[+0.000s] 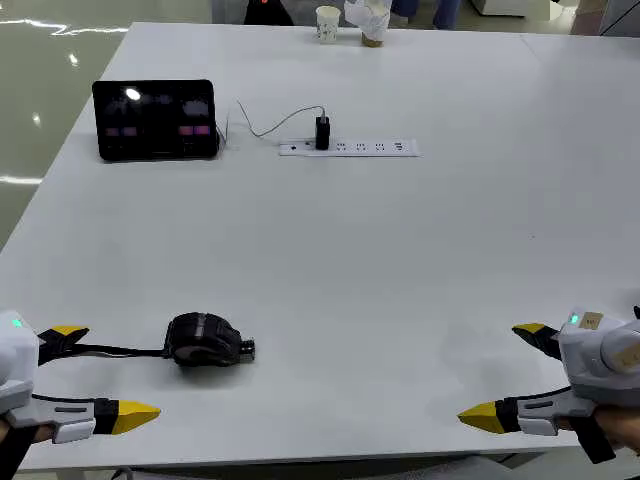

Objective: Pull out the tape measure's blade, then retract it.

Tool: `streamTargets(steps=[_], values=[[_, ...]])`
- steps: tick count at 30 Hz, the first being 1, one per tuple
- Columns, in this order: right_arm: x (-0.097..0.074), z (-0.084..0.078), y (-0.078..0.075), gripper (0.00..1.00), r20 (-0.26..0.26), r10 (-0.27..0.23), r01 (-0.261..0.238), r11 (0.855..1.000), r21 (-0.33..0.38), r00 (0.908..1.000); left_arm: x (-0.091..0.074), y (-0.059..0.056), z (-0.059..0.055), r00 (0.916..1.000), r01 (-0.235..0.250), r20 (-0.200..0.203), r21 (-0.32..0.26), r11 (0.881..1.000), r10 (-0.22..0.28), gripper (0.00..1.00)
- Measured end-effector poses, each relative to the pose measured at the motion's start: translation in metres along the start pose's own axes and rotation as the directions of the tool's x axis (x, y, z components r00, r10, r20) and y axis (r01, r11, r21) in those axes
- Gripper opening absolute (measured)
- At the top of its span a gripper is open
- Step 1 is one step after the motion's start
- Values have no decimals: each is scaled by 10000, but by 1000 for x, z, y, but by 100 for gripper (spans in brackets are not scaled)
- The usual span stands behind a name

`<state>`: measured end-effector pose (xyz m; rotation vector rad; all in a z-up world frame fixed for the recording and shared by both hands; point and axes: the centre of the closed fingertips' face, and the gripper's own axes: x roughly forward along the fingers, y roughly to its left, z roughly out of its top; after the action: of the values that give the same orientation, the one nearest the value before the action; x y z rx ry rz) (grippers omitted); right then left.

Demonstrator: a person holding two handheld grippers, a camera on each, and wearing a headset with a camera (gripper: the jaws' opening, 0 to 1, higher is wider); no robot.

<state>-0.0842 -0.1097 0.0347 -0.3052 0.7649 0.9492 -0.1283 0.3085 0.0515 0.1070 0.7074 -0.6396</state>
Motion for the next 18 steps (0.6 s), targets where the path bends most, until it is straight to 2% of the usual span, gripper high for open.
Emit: streamTargets(steps=[4, 12, 18], values=[[0, -6, 5, 99, -245, 56, -62, 9997, -227, 9997, -1, -1, 0, 10000, 15, -8, 40, 10000, -15, 99], [-4, -14, 1, 99, -305, -67, 65, 10000, -55, 9995, 0, -2, -6, 10000, -6, -47, -59, 10000, 6, 99], [-9, -12, -6, 99, -72, -335, 335, 9994, -88, 9994, 0, -4, -7, 9999, 33, -111, -13, 10000, -34, 99]])
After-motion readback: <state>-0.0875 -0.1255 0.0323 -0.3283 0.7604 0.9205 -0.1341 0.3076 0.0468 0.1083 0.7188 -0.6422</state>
